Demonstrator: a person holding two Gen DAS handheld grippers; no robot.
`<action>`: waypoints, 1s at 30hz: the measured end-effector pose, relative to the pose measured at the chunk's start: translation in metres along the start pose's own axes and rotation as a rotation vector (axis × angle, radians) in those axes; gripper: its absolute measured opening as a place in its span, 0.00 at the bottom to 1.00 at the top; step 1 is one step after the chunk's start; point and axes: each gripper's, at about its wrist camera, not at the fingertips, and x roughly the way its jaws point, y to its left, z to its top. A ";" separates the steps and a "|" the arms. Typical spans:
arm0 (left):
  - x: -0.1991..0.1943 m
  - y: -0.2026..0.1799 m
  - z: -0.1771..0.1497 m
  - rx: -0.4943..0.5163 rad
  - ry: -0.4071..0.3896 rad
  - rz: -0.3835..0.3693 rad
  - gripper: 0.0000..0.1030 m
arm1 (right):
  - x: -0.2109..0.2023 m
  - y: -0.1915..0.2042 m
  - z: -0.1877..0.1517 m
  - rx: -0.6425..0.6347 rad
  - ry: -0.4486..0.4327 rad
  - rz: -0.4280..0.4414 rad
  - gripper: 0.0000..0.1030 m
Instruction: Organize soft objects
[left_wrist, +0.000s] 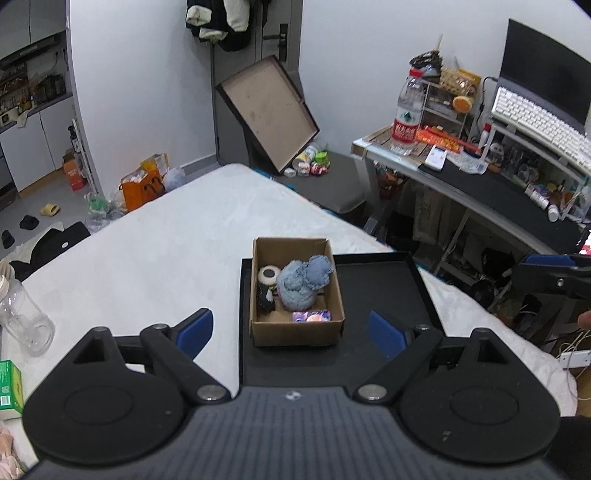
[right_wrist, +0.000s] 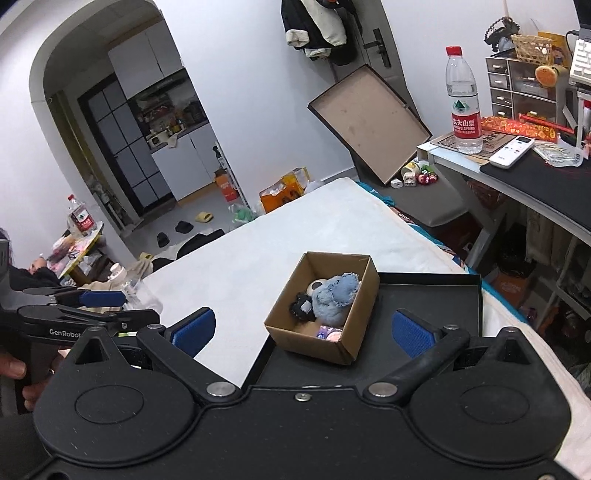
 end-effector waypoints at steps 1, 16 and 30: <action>-0.004 -0.001 0.000 0.003 -0.005 -0.004 0.88 | -0.004 0.001 0.001 0.003 -0.004 0.002 1.00; -0.048 -0.016 -0.001 -0.013 -0.068 -0.036 0.89 | -0.060 0.028 0.010 -0.013 -0.024 0.077 1.00; -0.061 -0.034 -0.013 0.005 -0.062 -0.044 0.89 | -0.076 0.040 -0.005 0.060 -0.016 -0.022 1.00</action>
